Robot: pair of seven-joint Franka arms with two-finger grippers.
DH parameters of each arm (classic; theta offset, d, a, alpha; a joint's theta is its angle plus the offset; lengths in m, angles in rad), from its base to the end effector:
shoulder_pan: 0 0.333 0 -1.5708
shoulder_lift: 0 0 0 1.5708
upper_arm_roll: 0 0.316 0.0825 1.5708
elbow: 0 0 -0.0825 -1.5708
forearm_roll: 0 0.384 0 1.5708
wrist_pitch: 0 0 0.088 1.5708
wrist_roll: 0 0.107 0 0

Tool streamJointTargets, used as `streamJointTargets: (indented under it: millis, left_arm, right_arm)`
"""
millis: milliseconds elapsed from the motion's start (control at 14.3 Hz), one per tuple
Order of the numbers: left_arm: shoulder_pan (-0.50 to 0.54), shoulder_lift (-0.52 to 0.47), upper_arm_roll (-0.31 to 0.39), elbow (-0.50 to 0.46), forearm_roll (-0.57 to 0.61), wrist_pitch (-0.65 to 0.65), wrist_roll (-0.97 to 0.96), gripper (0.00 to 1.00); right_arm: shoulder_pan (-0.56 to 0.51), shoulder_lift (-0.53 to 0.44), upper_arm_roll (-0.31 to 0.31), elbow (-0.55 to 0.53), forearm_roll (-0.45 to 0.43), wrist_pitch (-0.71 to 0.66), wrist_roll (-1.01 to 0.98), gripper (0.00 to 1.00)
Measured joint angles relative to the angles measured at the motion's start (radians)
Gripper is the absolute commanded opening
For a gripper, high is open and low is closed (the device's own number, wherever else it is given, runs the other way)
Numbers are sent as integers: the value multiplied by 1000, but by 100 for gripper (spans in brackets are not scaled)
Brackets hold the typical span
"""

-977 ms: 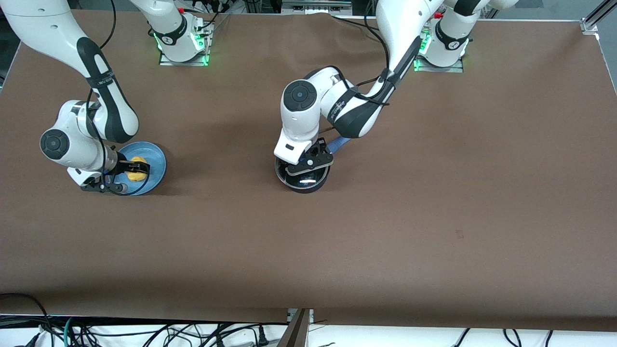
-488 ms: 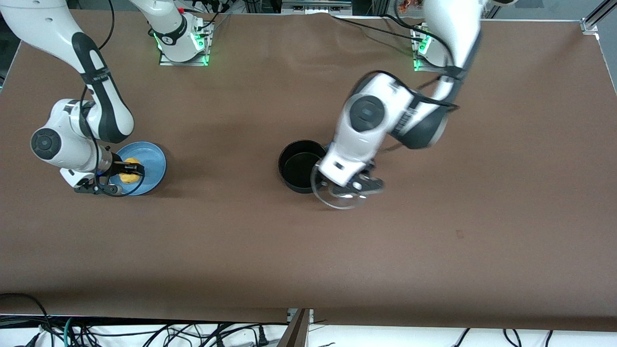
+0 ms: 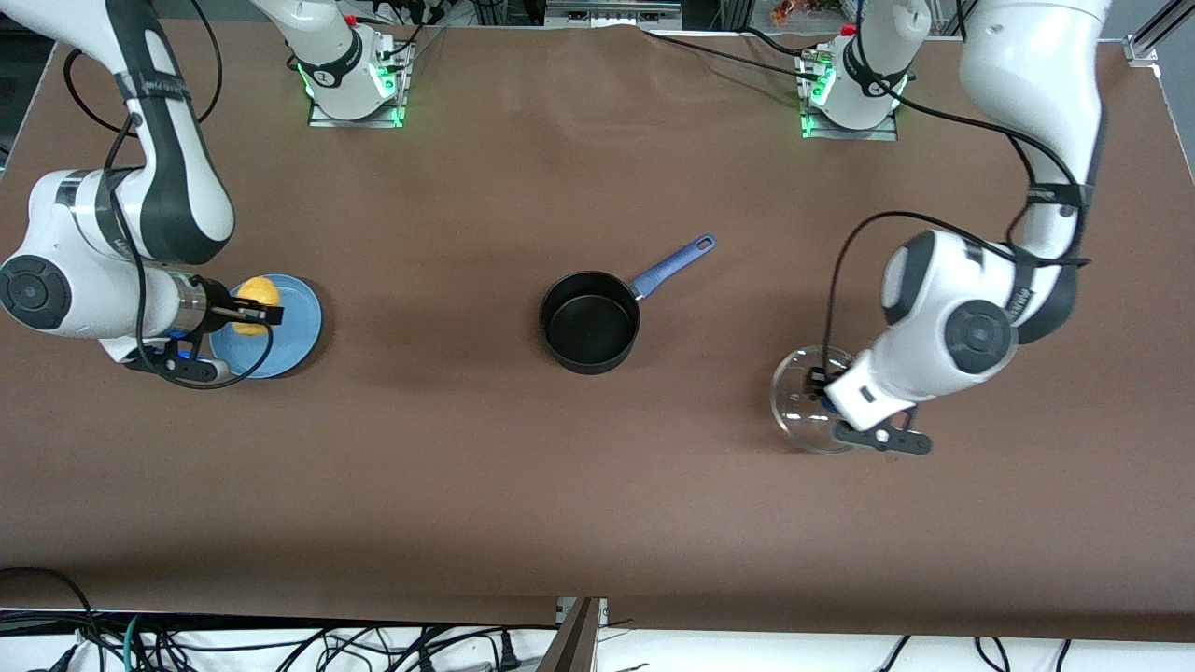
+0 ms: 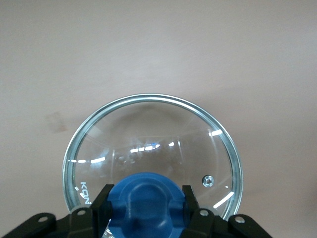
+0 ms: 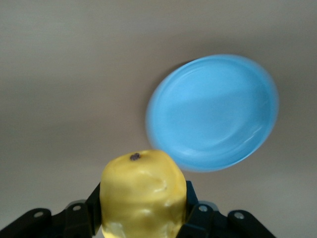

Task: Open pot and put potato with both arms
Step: 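Lift the lid off with the left gripper while the right gripper lifts the potato, then set the lid down with the left gripper while the right gripper lowers the potato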

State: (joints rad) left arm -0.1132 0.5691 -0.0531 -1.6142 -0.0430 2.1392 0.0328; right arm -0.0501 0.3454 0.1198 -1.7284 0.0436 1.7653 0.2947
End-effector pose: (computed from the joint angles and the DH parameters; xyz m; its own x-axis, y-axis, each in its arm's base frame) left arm 0.6757 -0.1107 0.2912 0.9849 -0.1679 -0.0424 -0.1649 -0.9842 0.0652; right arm 0.6108 0.0410 0.3625 0.9223 -0.2285 -0.3115 -0.2365 -0.9715 0.0124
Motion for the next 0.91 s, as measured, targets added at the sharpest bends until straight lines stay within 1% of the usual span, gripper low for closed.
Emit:
streamJointTargets:
  millis: [209, 279, 419, 488, 698, 767, 907]
  left_arm:
    - [12, 3, 24, -167, -11, 191, 70, 42]
    - [9, 3, 24, -214, -11, 245, 71, 45]
    - [5, -3, 24, -267, -11, 316, 72, 79]
    - [5, -8, 24, -275, -11, 321, 72, 100]
    - [11, -18, 30, -274, -11, 317, 72, 100]
    - [13, -32, 31, -263, -12, 287, 71, 100]
    - [13, -82, 32, -194, -21, 125, 71, 100]
  right_arm:
    - [18, 3, 80, 57, 125, -28, 236, 33]
    - [41, 9, 96, 70, 155, -26, 329, 33]
    - [124, 34, 108, 109, 191, -1, 520, 33]
    - [179, 55, 110, 134, 196, 27, 618, 33]
    - [330, 136, 113, 186, 197, 164, 854, 33]
    - [376, 171, 114, 195, 196, 228, 924, 33]
    - [459, 250, 113, 206, 194, 359, 1029, 33]
